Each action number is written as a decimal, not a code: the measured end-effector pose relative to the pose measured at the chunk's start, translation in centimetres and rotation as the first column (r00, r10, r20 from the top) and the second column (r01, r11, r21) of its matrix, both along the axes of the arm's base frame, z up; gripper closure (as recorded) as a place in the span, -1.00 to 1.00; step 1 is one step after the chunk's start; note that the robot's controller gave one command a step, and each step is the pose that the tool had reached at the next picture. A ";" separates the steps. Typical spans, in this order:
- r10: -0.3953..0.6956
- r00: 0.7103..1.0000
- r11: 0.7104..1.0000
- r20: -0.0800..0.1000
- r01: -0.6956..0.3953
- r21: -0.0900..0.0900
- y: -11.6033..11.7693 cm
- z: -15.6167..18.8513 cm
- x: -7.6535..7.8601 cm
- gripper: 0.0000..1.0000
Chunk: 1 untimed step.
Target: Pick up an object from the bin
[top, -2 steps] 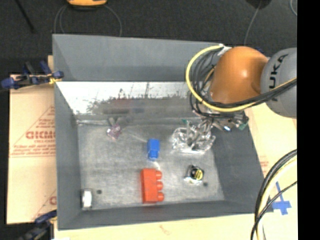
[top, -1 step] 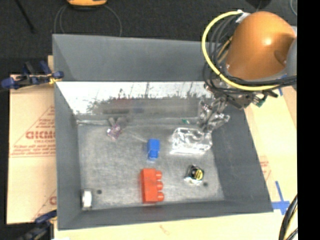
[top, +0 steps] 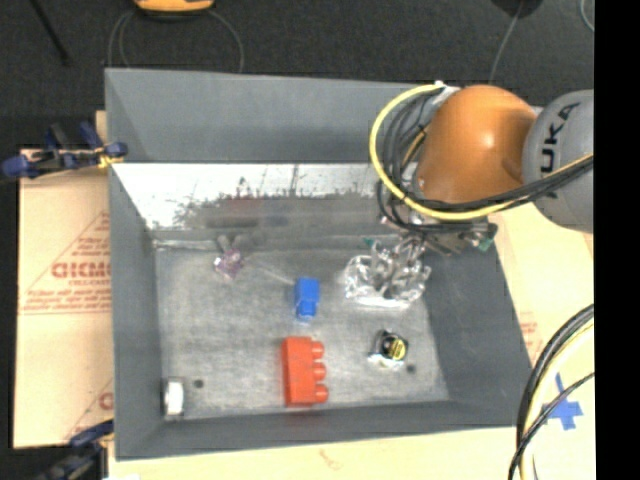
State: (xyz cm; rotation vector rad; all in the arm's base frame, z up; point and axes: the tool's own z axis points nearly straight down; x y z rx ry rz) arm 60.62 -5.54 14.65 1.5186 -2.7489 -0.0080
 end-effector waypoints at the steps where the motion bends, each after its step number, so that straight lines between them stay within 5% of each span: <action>1: 0.004 1.000 1.000 0.016 -0.004 -0.005 -0.1 10.2 0.0 1.00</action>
Offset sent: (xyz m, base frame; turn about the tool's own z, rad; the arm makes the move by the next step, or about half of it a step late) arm -0.0028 0.0001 0.0960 -0.0088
